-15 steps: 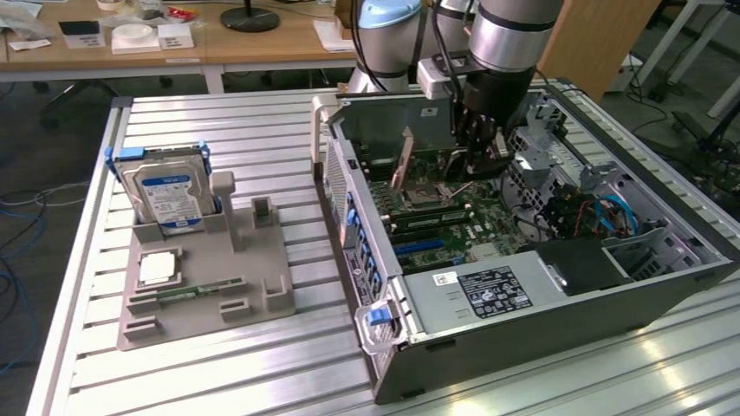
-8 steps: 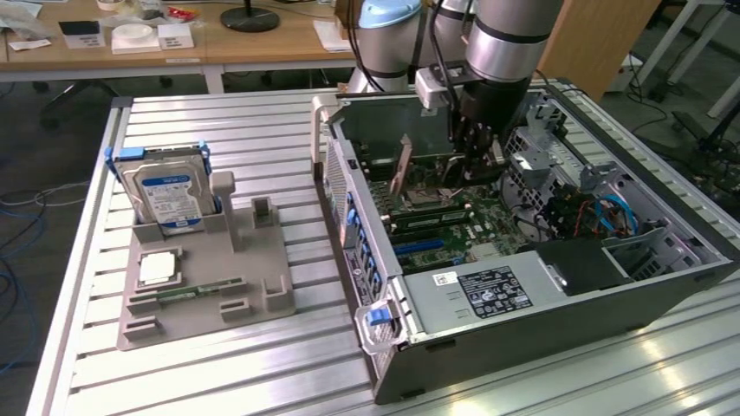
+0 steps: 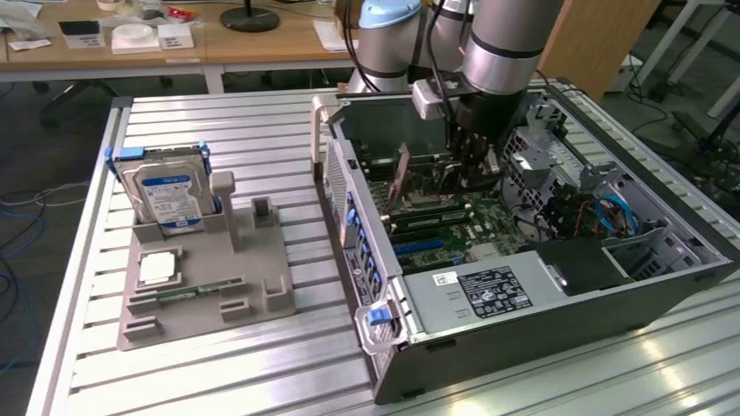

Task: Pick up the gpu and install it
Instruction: 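Insert the gpu into the slot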

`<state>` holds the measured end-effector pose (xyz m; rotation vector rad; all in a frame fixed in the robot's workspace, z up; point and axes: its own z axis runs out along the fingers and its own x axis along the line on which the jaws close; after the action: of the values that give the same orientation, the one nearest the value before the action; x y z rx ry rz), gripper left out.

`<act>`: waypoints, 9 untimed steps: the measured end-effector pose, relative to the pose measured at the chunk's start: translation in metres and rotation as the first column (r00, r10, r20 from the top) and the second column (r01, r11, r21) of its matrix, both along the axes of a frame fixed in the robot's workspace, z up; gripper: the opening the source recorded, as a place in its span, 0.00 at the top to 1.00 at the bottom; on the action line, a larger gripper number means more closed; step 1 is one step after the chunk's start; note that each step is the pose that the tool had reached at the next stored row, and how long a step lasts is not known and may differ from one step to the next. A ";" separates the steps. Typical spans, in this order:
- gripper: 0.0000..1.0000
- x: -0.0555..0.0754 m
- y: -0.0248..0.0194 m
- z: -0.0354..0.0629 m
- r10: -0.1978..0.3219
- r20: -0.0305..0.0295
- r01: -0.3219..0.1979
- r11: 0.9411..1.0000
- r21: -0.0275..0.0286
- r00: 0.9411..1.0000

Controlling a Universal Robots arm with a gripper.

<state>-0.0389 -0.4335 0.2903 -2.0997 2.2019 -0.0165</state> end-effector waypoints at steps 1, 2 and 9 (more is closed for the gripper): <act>0.72 0.000 0.0000 -0.0018 -0.007 0.000 0.007 1.000 0.000 1.000; 0.72 0.000 -0.0001 -0.0036 -0.013 0.000 0.013 1.000 0.000 1.000; 0.72 0.000 -0.0060 -0.0120 -0.041 0.000 0.041 0.999 0.002 0.999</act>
<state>-0.0393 -0.4395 0.2783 -2.0530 2.2446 -0.0175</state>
